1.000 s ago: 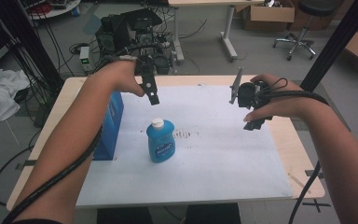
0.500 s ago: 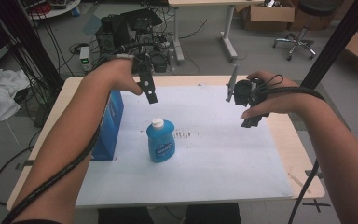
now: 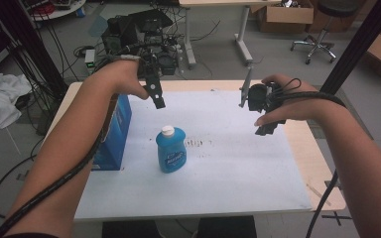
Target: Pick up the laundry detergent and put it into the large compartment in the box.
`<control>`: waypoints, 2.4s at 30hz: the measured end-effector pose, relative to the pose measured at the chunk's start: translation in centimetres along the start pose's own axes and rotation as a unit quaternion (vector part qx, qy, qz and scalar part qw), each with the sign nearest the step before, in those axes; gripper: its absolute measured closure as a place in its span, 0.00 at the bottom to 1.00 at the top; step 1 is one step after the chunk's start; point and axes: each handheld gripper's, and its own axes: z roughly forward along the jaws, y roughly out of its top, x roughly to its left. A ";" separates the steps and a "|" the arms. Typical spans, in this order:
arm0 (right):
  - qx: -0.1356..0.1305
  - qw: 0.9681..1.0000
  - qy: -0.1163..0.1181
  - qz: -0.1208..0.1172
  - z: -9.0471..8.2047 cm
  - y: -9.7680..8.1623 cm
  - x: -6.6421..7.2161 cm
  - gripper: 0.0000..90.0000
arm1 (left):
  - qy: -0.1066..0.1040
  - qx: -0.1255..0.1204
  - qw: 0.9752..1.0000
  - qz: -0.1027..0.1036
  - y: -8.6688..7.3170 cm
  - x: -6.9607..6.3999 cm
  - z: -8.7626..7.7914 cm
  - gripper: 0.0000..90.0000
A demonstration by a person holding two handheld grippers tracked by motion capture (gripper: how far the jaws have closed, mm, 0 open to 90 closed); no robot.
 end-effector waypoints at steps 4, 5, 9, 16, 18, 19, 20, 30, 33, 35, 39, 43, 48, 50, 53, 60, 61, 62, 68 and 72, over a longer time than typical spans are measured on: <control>0.000 1.000 0.000 0.000 0.1 0.1 0.0 0.17 | 0.014 0.006 1.000 0.003 0.1 -0.1 0.2 0.00; 0.000 1.000 0.000 0.000 0.1 0.1 0.0 0.17 | 0.014 0.006 1.000 0.003 0.1 -0.1 0.2 0.00; 0.002 1.000 0.002 0.000 0.2 0.0 -0.2 0.17 | 0.010 0.007 1.000 -0.002 0.1 0.0 0.3 0.00; -0.005 1.000 -0.001 -0.007 0.0 0.0 0.0 0.17 | 0.010 0.012 1.000 -0.005 -0.2 -0.9 0.0 0.00; -0.003 1.000 -0.003 -0.011 0.0 0.0 0.1 0.17 | 0.009 0.016 1.000 -0.006 -0.2 -1.2 -0.3 0.00; -0.003 1.000 -0.003 -0.011 0.0 0.0 0.1 0.17 | 0.006 0.016 1.000 -0.008 -0.2 -1.3 -0.4 0.00; -0.006 1.000 -0.004 -0.013 -0.1 0.0 0.1 0.17 | -0.008 0.019 1.000 -0.008 -0.3 -1.6 -0.6 0.00; -0.005 1.000 -0.008 -0.023 -0.2 0.2 1.0 0.17 | -0.015 0.029 0.999 -0.012 -0.6 -3.5 -1.4 0.00; -0.009 1.000 -0.008 -0.025 -0.3 0.2 1.2 0.17 | -0.017 0.024 0.999 -0.012 -0.7 -4.0 -1.5 0.00; -0.007 1.000 -0.009 -0.026 -0.3 0.2 1.3 0.17 | -0.017 0.022 1.000 -0.013 -0.7 -4.3 -1.6 0.00; -0.008 1.000 -0.009 -0.024 -0.2 0.2 1.4 0.17 | -0.018 0.022 1.000 -0.012 -0.7 -4.9 -1.7 0.00; -0.008 1.000 -0.009 -0.027 -0.1 0.2 1.5 0.17 | -0.016 0.022 1.000 -0.014 -0.7 -5.4 -1.7 0.00; -0.007 0.999 -0.006 -0.034 0.3 0.6 1.6 0.17 | -0.019 0.022 0.999 -0.018 -0.8 -5.9 -1.7 0.00; -0.008 0.999 -0.007 -0.035 0.3 0.6 1.6 0.17 | -0.021 0.018 0.999 -0.020 -0.7 -6.0 -1.8 0.00; -0.010 0.999 -0.007 -0.035 0.4 0.7 1.6 0.17 | -0.026 0.011 0.999 -0.021 -0.7 -6.2 -1.8 0.00; -0.025 0.999 -0.007 -0.032 0.6 0.5 1.6 0.17 | -0.040 0.021 0.999 -0.030 -0.3 -6.8 -0.8 0.00; -0.026 0.999 -0.005 -0.033 0.7 0.4 1.6 0.17 | -0.041 0.018 0.998 -0.034 -0.2 -6.9 -0.7 0.00; -0.026 0.999 -0.006 -0.033 0.8 0.4 1.7 0.17 | -0.043 0.021 0.998 -0.035 -0.1 -7.1 -0.4 0.00; -0.028 0.999 -0.006 -0.035 0.8 0.2 1.8 0.17 | -0.060 0.020 0.997 -0.039 0.1 -7.5 0.3 0.00; -0.026 0.999 -0.005 -0.035 0.9 0.1 1.9 0.17 | -0.061 0.020 0.997 -0.042 0.1 -7.8 1.0 0.00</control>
